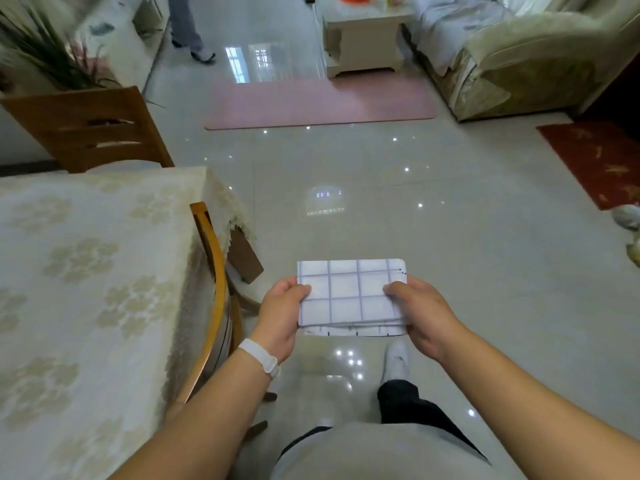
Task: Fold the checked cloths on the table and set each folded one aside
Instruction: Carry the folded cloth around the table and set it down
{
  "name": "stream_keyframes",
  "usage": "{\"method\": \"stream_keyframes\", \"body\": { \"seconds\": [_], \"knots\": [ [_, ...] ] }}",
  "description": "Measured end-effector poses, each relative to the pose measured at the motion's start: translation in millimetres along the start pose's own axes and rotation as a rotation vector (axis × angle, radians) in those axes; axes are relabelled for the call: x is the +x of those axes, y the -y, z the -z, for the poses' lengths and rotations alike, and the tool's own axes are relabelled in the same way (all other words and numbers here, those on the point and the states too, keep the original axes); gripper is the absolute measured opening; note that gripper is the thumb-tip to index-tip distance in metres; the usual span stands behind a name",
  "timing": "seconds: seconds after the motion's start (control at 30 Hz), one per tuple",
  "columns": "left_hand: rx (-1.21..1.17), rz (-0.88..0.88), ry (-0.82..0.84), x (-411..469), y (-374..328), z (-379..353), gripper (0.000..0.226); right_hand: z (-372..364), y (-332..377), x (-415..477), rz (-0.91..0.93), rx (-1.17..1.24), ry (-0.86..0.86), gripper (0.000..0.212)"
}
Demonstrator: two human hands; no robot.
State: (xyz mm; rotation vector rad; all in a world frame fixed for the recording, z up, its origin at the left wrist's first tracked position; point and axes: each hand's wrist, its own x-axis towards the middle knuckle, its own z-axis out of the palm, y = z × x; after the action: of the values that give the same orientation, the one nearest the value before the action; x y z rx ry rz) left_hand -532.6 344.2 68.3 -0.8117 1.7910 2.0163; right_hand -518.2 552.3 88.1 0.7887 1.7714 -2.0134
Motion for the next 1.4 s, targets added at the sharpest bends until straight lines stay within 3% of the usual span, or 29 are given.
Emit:
{"method": "stream_keyframes", "body": {
  "seconds": [0.3,0.67,1.03,1.4],
  "knots": [
    [-0.045,0.022,-0.176,80,-63,-71,0.011,17,80,140,-0.044,-0.023,0.148,0.017],
    [-0.095,0.002,-0.267,150,-151,-153,0.009,40,192,259,0.008,-0.105,0.276,0.016],
    [-0.247,0.035,-0.324,268,-205,-112,0.013,-46,245,360,-0.081,-0.196,0.305,0.011],
    [-0.295,-0.034,-0.249,421,-332,-22,0.012,-203,343,466,-0.002,-0.21,0.28,0.015]
  ]
}}
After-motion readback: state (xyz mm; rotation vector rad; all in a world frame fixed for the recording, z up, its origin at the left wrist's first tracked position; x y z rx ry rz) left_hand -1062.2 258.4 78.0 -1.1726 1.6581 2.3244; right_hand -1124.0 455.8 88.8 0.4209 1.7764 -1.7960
